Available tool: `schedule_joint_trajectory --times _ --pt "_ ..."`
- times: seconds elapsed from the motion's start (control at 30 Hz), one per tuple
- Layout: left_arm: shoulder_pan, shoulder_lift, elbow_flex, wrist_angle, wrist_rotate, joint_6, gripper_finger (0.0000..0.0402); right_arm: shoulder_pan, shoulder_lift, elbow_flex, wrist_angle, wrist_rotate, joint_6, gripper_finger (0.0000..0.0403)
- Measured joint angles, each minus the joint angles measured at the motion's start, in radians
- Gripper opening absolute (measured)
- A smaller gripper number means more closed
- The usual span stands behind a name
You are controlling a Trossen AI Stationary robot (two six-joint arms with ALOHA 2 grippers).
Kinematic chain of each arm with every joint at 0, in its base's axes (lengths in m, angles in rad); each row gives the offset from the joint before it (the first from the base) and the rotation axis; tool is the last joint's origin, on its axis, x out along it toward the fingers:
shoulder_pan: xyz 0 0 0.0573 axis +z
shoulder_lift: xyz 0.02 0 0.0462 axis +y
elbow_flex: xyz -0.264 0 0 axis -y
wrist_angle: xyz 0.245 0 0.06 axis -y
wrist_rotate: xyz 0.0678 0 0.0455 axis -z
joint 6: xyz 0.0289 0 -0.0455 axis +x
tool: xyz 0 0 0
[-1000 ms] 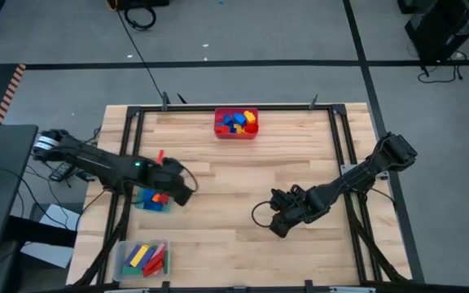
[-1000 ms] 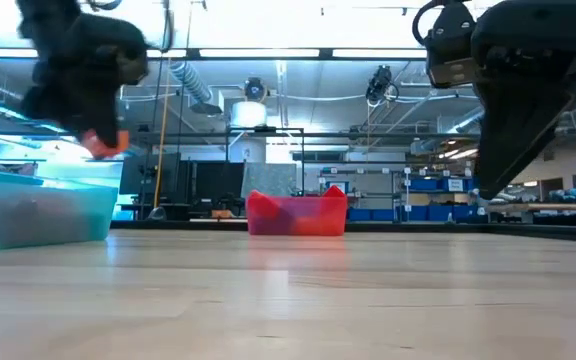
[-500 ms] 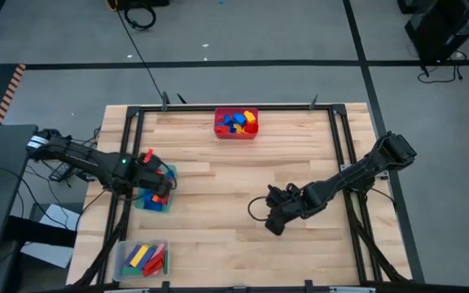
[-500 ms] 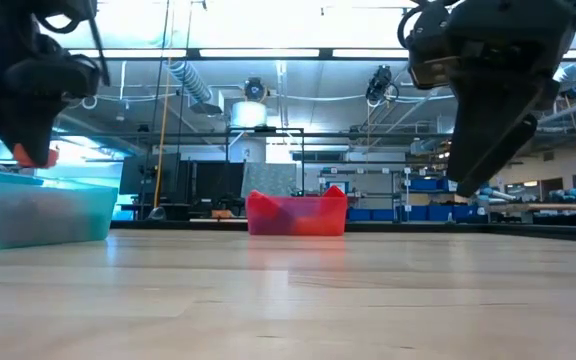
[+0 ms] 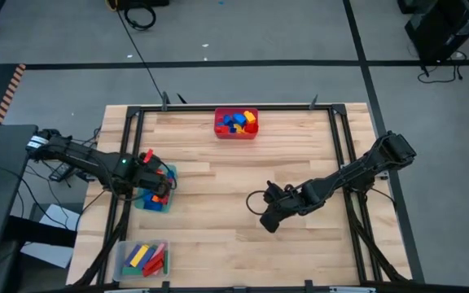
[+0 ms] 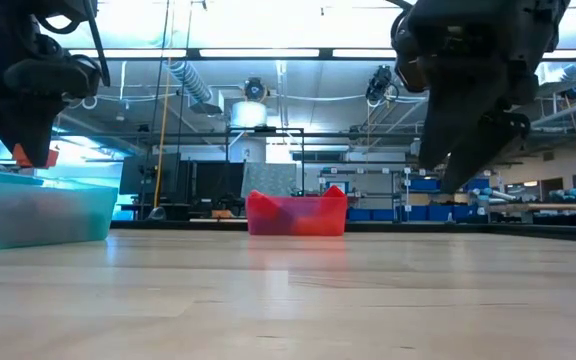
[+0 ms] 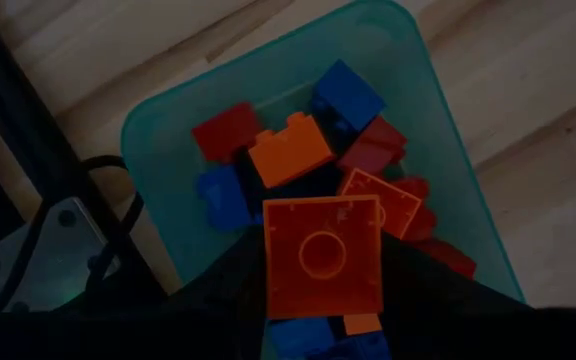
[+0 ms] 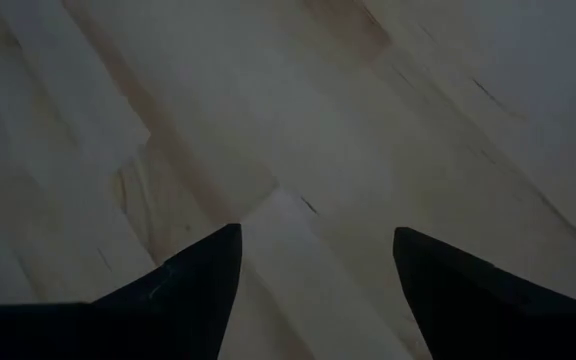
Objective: Sort blocks by size
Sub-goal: Put the orange 4 studded building block into the teal bin, then return to Home Position
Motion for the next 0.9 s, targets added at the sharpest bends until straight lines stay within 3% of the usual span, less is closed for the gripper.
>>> schedule_joint_trajectory --times 0.27,0.47,0.7,0.9 --pt "0.0 0.0 0.0 0.0 0.0 0.005 0.0155 0.0 0.0 0.0 0.0 -0.001 0.104 0.0274" --pt "0.0 0.0 0.0 -0.001 -0.06 0.127 0.0159 0.0 0.0 0.0 0.0 0.0 0.156 0.0275" --pt "0.0 0.0 0.0 -0.001 -0.088 0.14 0.0222 0.0 0.0 0.0 0.0 0.0 0.157 0.0276" --pt "0.0 0.0 0.0 -0.002 -0.087 0.268 0.0265 0.0 0.0 0.0 0.0 0.0 0.153 0.0275"
